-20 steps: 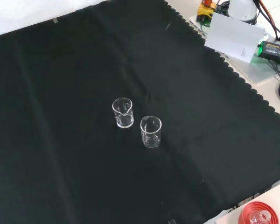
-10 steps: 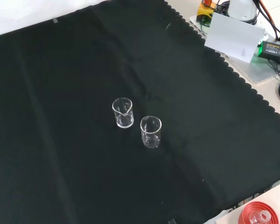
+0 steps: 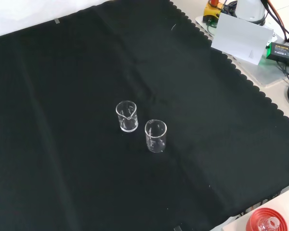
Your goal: Pick up the beaker on the right.
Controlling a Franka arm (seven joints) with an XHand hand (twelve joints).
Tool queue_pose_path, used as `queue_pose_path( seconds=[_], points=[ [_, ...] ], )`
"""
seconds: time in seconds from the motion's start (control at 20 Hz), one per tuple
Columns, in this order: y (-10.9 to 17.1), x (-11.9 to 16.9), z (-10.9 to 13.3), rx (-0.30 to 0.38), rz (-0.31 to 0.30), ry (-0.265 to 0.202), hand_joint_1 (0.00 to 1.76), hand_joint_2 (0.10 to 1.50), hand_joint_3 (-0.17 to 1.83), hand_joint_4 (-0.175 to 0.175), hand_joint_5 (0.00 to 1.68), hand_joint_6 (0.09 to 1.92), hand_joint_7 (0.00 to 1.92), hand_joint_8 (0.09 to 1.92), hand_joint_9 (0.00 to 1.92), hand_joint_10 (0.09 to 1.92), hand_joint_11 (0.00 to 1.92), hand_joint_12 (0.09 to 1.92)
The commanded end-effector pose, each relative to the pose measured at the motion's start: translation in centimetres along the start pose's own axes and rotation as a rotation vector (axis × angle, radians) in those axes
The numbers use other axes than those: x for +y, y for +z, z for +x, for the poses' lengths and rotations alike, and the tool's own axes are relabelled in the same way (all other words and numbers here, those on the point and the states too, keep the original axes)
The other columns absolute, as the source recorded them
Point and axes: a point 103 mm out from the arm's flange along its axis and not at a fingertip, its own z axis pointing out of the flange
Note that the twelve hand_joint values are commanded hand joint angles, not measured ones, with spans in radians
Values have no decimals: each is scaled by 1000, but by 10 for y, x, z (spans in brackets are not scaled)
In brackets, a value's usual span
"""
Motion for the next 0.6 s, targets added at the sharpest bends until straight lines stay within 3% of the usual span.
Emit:
queue_pose_path(
  seconds=[0.05,0.6],
  points=[
    [43,37,5,35,24,-9,394,1185,133,-66,297,87,323,87,425,87,0,999],
    [97,114,4,112,26,-71,425,1163,131,-69,295,87,339,87,424,87,0,1004]
  ],
)
